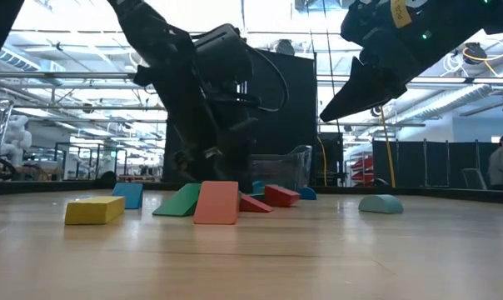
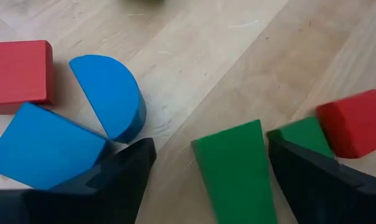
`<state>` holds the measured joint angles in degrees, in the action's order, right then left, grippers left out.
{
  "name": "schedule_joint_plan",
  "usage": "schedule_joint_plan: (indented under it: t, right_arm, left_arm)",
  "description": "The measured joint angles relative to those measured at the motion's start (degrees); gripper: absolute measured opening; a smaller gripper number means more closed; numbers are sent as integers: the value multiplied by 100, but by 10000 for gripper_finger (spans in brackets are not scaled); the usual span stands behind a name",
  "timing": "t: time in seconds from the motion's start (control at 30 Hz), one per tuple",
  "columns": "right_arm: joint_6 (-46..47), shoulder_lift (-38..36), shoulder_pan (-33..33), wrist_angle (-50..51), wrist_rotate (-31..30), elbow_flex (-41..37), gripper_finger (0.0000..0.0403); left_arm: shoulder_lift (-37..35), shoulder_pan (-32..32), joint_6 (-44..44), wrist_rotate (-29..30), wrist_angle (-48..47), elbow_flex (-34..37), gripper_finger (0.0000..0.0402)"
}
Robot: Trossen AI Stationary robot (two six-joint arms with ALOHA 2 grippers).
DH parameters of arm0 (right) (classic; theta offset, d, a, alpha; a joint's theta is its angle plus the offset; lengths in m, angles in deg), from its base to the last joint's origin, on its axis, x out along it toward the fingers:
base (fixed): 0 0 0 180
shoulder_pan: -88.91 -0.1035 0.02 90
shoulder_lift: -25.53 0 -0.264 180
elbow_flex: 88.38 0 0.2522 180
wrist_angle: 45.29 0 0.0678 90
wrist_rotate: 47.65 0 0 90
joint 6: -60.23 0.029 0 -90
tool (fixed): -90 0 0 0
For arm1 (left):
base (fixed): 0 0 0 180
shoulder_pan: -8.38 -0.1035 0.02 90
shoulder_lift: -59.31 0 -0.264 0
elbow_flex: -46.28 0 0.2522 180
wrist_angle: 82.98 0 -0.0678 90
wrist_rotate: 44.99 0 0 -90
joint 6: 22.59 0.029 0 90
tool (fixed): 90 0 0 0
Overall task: Sort blocks by size
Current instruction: Put the green triangle block into the top transparent bin
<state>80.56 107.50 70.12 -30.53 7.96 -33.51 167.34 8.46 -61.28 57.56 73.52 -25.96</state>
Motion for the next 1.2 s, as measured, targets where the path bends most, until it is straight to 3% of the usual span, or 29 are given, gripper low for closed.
schedule_joint_plan:
  t: [0.23, 0.73, 1.2]
  right_arm:
    - [0, 0, -1, 4, 0, 0, 105]
    - [0, 0, 1, 6, 0, 0, 105]
    - [0, 0, 1, 22, -3, 0, 105]
  left_arm:
    - [10, -4, 182, 17, -31, -1, 301]
    - [-32, -34, 628, -258, -557, -163, 126]
    - [-400, -385, 1812, -295, -1780, -1109, 128]
